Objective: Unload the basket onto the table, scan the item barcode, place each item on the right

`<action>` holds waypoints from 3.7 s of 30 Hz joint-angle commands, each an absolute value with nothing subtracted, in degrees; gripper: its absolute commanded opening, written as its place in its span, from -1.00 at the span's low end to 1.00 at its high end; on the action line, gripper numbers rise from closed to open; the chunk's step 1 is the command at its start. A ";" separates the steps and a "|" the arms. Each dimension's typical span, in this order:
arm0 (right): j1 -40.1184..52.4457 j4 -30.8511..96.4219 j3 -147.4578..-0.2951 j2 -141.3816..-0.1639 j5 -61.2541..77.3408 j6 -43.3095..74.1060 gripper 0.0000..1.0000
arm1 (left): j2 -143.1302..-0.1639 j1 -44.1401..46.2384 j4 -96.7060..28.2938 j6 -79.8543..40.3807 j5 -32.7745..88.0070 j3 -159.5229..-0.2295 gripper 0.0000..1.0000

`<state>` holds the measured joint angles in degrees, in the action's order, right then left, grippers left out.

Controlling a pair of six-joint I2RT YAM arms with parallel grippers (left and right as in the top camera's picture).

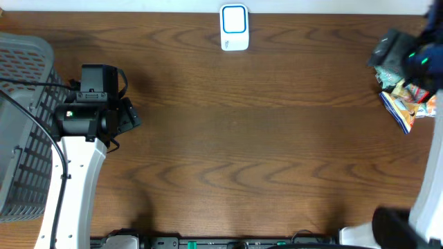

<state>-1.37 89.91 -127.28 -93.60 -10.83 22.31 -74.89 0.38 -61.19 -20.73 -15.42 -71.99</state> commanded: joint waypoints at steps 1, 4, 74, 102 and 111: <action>5.72 88.18 -120.29 -87.79 -14.96 20.01 0.96 | -74.94 0.16 -61.36 -20.38 -16.58 -72.12 0.95; 11.09 84.33 -109.71 -80.86 -15.14 18.37 0.99 | -74.94 0.16 -61.36 -20.38 -16.58 -72.12 0.95; 3.95 37.71 -26.17 -4.91 0.27 1.63 0.99 | -74.91 0.16 -61.36 -20.38 -16.58 -72.12 0.96; 3.95 3.75 -1.80 -0.32 0.58 3.81 0.99 | -74.94 0.16 -61.36 -20.38 -16.58 -72.12 0.95; 3.36 -1.28 -0.32 -0.32 0.56 3.81 0.99 | -74.94 0.16 -61.36 -20.38 -16.58 -72.12 0.96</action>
<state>4.03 -0.64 -0.69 -0.73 0.45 2.98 -74.89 0.38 -61.19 -20.73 -15.42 -71.96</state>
